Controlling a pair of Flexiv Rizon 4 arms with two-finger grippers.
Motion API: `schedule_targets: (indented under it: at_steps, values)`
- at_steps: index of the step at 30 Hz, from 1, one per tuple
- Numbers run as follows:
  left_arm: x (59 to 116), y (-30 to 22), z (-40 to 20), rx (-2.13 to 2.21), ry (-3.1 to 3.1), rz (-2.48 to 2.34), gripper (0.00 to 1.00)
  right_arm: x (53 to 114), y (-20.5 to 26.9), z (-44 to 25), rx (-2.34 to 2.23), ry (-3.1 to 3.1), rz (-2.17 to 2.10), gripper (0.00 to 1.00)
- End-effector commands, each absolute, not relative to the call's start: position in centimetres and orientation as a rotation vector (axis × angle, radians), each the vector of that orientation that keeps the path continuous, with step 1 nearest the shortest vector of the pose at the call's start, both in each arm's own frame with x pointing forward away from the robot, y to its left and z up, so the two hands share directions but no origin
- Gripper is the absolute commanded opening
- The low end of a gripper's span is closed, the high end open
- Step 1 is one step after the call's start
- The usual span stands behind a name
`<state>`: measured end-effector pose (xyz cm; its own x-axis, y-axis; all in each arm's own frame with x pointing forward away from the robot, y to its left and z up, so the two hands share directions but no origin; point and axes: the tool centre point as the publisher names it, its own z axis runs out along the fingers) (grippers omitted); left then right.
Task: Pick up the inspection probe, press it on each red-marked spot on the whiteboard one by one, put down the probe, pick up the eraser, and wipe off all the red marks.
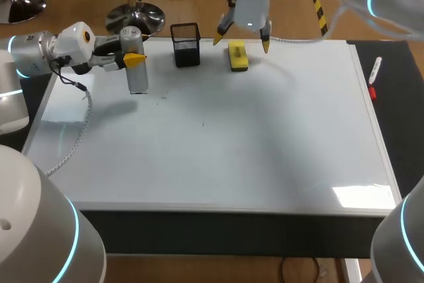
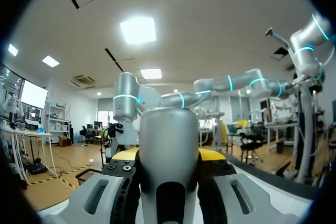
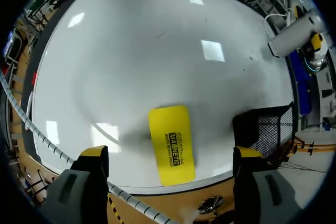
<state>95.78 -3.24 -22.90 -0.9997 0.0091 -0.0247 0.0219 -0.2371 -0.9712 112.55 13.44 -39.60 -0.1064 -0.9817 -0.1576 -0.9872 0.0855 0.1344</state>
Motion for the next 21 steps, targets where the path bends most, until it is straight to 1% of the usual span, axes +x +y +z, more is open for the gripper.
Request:
schedule_targets:
  at_steps: [1, 14, 21]
  values:
    - [95.7, -3.3, -22.8, 0.039, 1.934, -2.461, 0.0, 110.2, 11.3, -36.9, -1.957, 2.202, 0.351, 1.0]
    - [95.7, -3.3, -22.8, 0.039, 1.934, -2.461, 0.0, 110.5, 9.8, -31.1, -1.624, 2.242, 0.445, 1.0]
    - [95.7, -3.3, -22.8, 0.039, 1.934, -2.461, 0.0, 111.0, 9.2, -28.5, -1.402, 2.419, 0.468, 1.0]
